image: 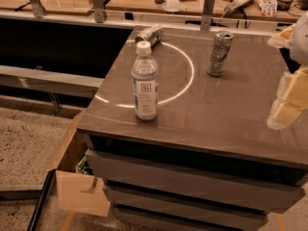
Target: Pick redbull can
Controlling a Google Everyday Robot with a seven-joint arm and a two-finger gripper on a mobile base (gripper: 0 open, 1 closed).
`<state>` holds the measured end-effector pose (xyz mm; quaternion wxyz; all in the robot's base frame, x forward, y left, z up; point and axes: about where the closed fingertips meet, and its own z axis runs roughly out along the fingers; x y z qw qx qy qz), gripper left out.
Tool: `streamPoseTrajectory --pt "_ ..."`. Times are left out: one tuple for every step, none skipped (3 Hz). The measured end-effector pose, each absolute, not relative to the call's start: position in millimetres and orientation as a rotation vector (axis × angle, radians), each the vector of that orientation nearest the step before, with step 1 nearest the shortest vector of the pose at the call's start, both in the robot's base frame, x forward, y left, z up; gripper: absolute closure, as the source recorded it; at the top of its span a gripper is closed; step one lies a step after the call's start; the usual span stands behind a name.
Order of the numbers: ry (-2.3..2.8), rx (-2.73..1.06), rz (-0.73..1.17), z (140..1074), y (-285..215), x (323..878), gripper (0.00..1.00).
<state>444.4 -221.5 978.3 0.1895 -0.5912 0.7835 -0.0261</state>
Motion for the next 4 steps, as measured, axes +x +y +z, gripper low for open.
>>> streamPoseTrajectory --pt "2.240 -1.424 0.009 964.2 -247.1 453.2 0.00" --pt "2.171 -1.156 0.082 960.7 -279.0 480.2 0.00" --pt "2.008 -0.998 0.129 966.4 -294.9 522.0 0.00" --pt "1.875 -0.953 0.141 965.7 -296.2 560.5 0.00"
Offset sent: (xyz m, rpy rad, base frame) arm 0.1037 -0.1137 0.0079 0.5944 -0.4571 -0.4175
